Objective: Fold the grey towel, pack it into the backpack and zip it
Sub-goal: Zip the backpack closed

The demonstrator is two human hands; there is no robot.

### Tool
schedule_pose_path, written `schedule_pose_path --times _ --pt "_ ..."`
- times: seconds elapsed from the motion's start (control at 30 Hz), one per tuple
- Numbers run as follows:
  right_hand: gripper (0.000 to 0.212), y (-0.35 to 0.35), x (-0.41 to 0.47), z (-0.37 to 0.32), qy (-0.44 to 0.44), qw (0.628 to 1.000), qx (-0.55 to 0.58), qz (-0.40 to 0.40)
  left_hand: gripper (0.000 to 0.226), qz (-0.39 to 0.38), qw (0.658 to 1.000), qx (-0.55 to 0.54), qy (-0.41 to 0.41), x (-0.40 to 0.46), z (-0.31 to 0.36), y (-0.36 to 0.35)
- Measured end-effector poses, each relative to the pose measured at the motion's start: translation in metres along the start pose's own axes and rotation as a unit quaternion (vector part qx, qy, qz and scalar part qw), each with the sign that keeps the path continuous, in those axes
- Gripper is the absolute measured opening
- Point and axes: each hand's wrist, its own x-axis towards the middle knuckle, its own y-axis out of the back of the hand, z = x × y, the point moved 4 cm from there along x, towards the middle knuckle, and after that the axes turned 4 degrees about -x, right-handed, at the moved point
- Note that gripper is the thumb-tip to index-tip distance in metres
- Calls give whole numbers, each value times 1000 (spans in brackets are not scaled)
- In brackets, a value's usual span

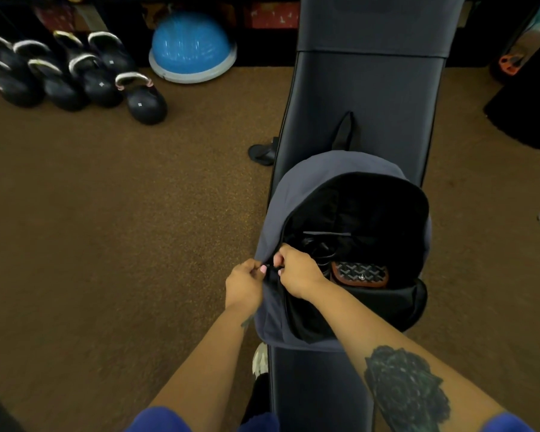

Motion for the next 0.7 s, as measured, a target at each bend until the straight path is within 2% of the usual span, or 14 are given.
schedule_pose_path --times 0.1,0.17,0.23,0.3,0.53,0.7 --pt "26 0 -3 -1 16 1000 13 10 12 18 996 -60 64 1 -6 -4" --pt "32 -1 -5 -2 24 999 20 5 14 12 975 -162 151 -3 -11 -11" --pt "36 -2 -6 -2 28 999 24 3 12 -6 948 -246 201 -5 -11 -17" --pt "37 -1 -6 -2 31 999 27 8 7 -11 936 -282 210 -6 -9 -18" --pt "43 1 -5 -2 38 999 19 7 17 -1 912 -348 218 -8 1 -17" --pt "37 -2 -5 -3 36 999 10 11 10 43 933 -307 181 -10 2 -10"
